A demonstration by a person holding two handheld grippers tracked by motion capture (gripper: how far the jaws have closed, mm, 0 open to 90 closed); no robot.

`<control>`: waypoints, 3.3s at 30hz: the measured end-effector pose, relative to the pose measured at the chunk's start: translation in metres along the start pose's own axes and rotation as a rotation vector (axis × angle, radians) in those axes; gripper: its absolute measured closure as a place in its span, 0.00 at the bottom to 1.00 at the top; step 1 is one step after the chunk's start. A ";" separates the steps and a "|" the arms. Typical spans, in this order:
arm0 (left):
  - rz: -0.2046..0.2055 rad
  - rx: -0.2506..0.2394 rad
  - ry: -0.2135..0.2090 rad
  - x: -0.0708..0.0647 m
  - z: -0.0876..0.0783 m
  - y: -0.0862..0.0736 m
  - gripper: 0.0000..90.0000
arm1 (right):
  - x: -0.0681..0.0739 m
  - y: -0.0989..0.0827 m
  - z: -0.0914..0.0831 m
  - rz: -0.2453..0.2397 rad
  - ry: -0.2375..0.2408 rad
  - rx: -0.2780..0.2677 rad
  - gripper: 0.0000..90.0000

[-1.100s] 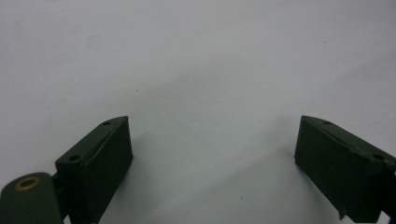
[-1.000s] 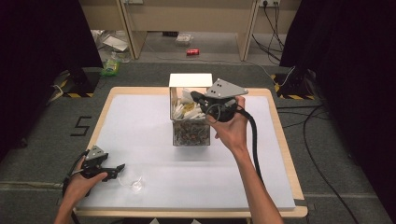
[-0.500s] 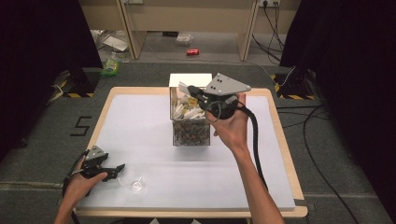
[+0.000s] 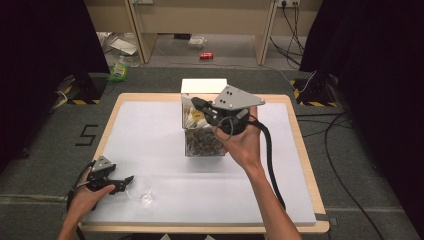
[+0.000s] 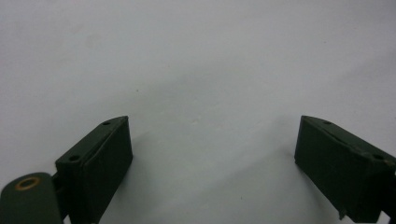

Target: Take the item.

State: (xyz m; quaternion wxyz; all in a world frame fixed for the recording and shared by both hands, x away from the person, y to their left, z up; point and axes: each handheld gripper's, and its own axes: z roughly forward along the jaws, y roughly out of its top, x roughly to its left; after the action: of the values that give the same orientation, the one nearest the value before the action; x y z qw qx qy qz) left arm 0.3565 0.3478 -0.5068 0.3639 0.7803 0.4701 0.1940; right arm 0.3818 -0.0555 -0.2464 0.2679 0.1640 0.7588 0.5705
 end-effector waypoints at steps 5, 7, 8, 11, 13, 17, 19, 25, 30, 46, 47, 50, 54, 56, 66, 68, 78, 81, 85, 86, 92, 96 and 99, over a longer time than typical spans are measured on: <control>0.000 0.000 0.000 0.000 0.000 0.000 0.12 | 0.014 0.002 0.002 -0.013 0.043 -0.014 1.00; 0.000 0.000 -0.001 0.000 0.000 0.000 0.12 | 0.019 0.003 0.003 -0.015 0.061 -0.020 1.00; 0.000 0.000 -0.001 0.000 0.000 0.000 0.12 | 0.019 0.003 0.003 -0.015 0.061 -0.020 1.00; 0.000 0.000 -0.001 0.000 0.000 0.000 0.12 | 0.030 0.003 0.006 -0.016 0.097 -0.022 1.00; 0.001 0.001 -0.001 0.000 0.000 0.000 0.12 | 0.032 0.002 0.007 -0.022 0.103 -0.023 1.00; 0.000 0.000 0.000 0.000 0.000 0.000 0.12 | 0.046 -0.002 0.014 -0.023 0.152 -0.025 1.00; 0.000 0.000 0.000 0.000 0.000 0.000 0.12 | 0.053 -0.003 0.017 -0.023 0.172 -0.025 1.00; 0.000 0.000 0.000 0.000 0.000 0.000 0.12 | 0.072 -0.009 0.027 -0.033 0.231 -0.020 1.00; 0.000 0.000 0.000 0.000 0.000 0.000 0.12 | 0.086 -0.015 0.035 -0.038 0.277 -0.018 1.00; 0.001 0.000 0.001 0.000 0.000 0.000 0.12 | 0.128 -0.050 0.060 -0.040 0.410 0.033 1.00; 0.001 0.000 0.001 0.000 0.000 0.000 0.12 | 0.128 -0.050 0.060 -0.040 0.410 0.033 1.00; 0.001 0.000 0.001 0.000 0.000 0.000 0.12 | 0.134 -0.059 0.067 -0.038 0.433 0.052 1.00; 0.000 0.000 0.000 0.000 0.000 0.000 0.12 | 0.140 -0.066 0.073 -0.032 0.455 0.067 1.00; 0.001 0.000 0.001 0.000 0.000 0.000 0.12 | 0.144 -0.070 0.075 -0.032 0.462 0.074 1.00; 0.001 0.000 0.001 0.000 0.000 0.000 0.12 | 0.151 -0.086 0.081 -0.022 0.480 0.116 1.00; 0.001 0.000 0.001 0.000 0.000 0.000 0.12 | 0.153 -0.092 0.083 -0.015 0.482 0.124 1.00; 0.001 0.000 0.002 0.000 0.000 0.000 0.12 | 0.157 -0.112 0.090 0.006 0.490 0.175 1.00; 0.001 -0.001 0.001 0.000 0.000 0.000 0.12 | 0.158 -0.116 0.092 0.007 0.494 0.185 1.00; 0.001 0.000 0.001 0.000 0.000 0.000 0.12 | 0.160 -0.119 0.095 0.007 0.500 0.196 1.00; 0.001 0.000 0.001 0.000 0.000 0.000 0.12 | 0.161 -0.120 0.095 0.008 0.501 0.200 1.00; 0.001 0.000 0.001 0.000 0.000 0.000 0.12 | 0.163 -0.124 0.099 -0.004 0.504 0.217 1.00; 0.001 0.000 0.001 0.000 0.000 0.000 0.12 | 0.164 -0.126 0.101 0.004 0.511 0.230 0.96; 0.001 -0.001 0.001 0.000 0.000 0.000 0.12 | 0.164 -0.127 0.101 0.005 0.516 0.234 0.92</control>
State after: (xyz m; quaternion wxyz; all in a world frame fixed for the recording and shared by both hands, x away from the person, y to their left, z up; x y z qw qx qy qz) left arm 0.3564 0.3476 -0.5069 0.3638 0.7804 0.4698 0.1948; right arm 0.3179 0.0766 -0.4246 0.0438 0.0453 0.8623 0.5024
